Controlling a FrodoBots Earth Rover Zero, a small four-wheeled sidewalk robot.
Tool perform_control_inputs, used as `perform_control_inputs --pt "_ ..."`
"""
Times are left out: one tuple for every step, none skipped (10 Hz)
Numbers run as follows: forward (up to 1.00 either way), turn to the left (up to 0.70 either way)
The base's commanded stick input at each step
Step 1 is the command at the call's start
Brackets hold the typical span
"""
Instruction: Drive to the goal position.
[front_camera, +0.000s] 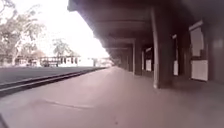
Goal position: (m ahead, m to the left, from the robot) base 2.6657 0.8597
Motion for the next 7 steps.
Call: perform_control_inputs --pt "0.85 0.0" --pt "0.85 0.0" --pt "0.85 0.0" --pt "0.85 0.0" --pt "0.85 0.0" --pt "0.85 0.0" --pt "0.85 0.0"
